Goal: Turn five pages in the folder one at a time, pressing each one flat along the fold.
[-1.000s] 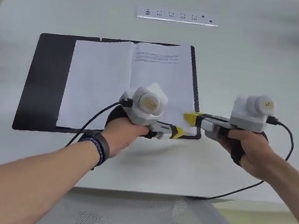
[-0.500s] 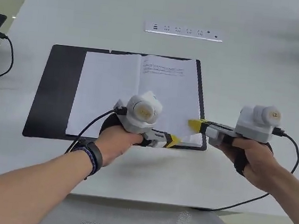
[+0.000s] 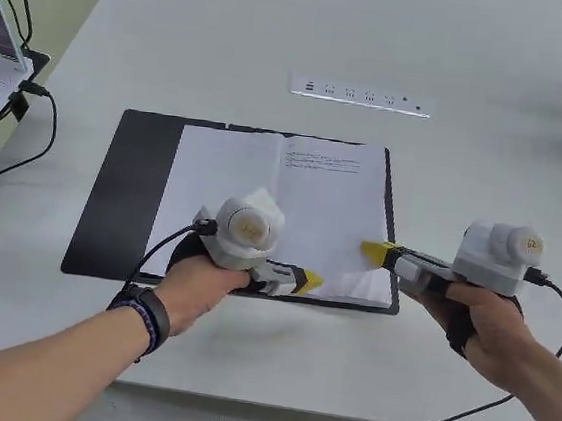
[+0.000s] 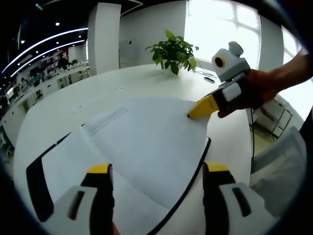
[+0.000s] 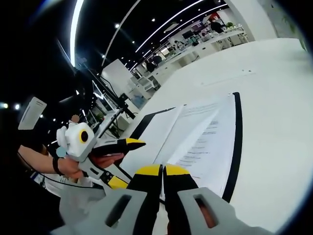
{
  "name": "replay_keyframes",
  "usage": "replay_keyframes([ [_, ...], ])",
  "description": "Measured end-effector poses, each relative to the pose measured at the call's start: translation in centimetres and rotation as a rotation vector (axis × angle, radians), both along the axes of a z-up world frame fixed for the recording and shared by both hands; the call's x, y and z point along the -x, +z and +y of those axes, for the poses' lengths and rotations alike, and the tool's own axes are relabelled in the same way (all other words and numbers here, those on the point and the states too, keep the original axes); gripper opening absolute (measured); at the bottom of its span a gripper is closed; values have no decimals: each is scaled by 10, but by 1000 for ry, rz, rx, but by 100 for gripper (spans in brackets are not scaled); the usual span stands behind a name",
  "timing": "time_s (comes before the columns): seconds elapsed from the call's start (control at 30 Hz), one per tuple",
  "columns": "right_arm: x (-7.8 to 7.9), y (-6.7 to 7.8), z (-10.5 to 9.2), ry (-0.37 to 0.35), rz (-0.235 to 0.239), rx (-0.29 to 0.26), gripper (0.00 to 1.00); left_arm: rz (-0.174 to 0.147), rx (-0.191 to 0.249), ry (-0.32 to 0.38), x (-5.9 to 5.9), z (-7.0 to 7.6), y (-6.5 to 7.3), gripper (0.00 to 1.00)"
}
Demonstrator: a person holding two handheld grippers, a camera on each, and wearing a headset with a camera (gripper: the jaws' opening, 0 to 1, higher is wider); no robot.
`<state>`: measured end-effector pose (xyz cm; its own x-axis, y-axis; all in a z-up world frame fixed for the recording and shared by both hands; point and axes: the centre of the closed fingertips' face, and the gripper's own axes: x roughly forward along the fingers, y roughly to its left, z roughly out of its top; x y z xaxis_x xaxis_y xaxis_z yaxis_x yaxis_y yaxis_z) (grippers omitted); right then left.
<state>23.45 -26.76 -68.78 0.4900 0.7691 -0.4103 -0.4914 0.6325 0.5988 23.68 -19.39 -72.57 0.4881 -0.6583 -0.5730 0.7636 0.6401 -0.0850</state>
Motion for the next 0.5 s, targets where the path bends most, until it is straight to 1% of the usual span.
replay_keyframes([
  [0.07, -2, 5, 4, -2, -8, -8, 0, -3, 1, 7, 1, 7, 2, 75],
  [0.3, -5, 18, 19, 11, -38, -17, 0, -6, 3, 30, 4, 27, 2, 75],
  [0.5, -6, 24, 31, 23, -54, -19, 0, -11, 8, 44, 5, 40, 4, 76],
])
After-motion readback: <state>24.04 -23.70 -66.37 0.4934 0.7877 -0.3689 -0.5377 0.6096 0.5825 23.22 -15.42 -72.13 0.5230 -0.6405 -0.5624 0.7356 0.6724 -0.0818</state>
